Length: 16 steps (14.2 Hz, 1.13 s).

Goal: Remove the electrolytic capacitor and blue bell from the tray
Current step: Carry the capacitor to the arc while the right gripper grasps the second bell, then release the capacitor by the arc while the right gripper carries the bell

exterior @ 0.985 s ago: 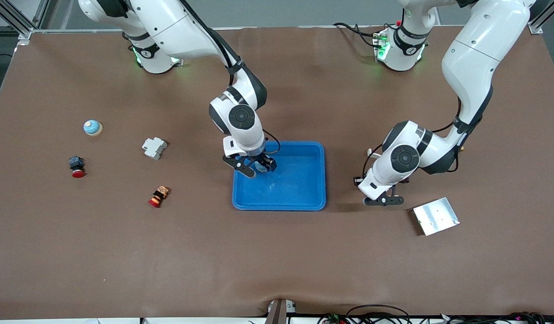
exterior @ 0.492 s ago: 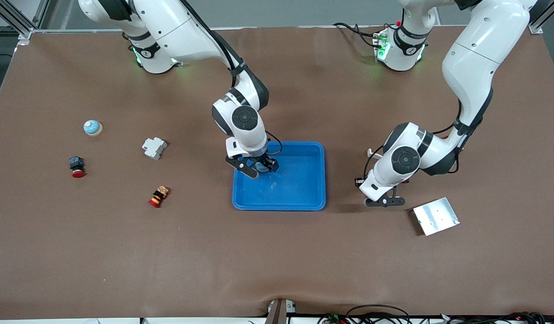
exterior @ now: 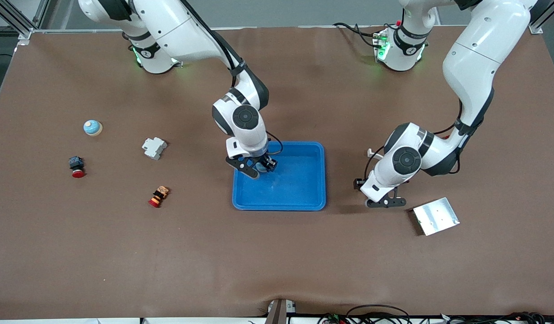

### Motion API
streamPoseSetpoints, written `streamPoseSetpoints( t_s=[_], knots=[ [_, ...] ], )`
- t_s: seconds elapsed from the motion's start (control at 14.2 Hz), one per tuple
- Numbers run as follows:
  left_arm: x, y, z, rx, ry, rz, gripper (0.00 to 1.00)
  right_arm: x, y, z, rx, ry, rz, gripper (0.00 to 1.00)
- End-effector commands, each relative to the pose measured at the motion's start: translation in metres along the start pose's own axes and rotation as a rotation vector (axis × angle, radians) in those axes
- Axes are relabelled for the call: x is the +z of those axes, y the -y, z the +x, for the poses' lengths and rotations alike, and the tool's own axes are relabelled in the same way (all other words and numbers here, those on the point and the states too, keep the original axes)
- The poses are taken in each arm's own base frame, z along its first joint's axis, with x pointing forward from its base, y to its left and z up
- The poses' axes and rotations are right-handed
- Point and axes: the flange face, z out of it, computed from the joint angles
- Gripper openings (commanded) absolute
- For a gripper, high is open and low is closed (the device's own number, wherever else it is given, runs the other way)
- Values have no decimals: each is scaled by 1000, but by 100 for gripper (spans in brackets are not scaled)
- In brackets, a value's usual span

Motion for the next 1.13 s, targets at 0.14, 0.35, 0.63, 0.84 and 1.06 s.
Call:
streamPoseSetpoints(
  t_s=[0.14,0.35,0.63,0.84,1.06],
  knots=[
    [-23,2,-2,-5,-1,49,100,-46,22,29,27,-1,-67,0],
    [-51,6,-5,2,1,96,100,-79,8,63,-46,21,-123,0],
    [-103,7,-8,-12,-35,104,100,-112,-42,111,-165,52,-173,0],
    [-132,7,-8,-32,-87,106,100,-122,-105,154,-258,50,-145,0],
    [-166,55,6,-81,-137,116,100,-123,-177,205,-342,41,-114,0]
  ],
)
